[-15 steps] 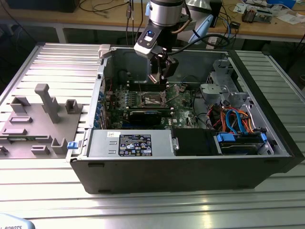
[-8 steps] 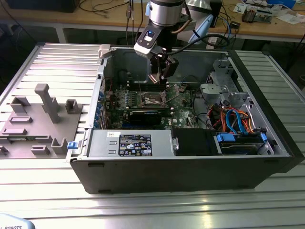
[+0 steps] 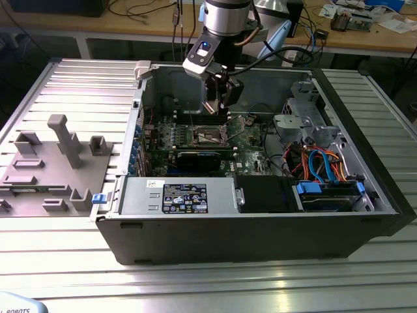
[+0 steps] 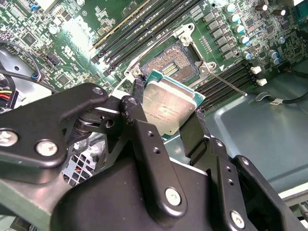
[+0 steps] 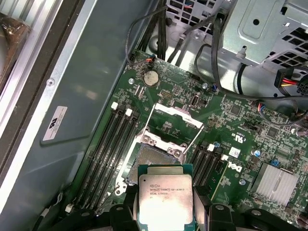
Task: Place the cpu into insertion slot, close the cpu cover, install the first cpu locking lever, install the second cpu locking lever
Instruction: 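Place the cpu into insertion slot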
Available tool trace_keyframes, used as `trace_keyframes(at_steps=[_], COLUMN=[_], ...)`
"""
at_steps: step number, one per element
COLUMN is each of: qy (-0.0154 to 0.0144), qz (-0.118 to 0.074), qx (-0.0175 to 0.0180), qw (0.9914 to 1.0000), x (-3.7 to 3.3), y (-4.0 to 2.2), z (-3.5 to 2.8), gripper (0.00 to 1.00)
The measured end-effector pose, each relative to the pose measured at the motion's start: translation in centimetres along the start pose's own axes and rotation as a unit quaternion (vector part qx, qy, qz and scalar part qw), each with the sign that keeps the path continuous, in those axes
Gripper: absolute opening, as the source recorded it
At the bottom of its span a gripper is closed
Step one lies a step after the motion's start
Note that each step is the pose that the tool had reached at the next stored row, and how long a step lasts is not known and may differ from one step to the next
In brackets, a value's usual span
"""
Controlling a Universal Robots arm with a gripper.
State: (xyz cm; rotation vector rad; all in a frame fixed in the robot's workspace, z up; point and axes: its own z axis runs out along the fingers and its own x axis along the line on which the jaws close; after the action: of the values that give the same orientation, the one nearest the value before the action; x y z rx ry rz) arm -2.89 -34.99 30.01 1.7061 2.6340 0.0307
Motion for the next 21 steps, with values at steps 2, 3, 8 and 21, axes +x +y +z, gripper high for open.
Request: trace_keyframes(at_steps=[2,3,8,21], qy=[0.0000,0.0000,-0.0001,-0.0002], qz=[0.001,0.001,0.003,0.008], qx=[0.0000,0.0000,0.0000,-0.0001], qw=[1.00000,1.00000,1.00000,0.99997], x=[0.00,0.00,0.00,0.00], y=[0.00,0.00,0.00,0.00], z=[0.00,0.00,0.00,0.00], gripper=[0.54,0.54,0.54,0.54])
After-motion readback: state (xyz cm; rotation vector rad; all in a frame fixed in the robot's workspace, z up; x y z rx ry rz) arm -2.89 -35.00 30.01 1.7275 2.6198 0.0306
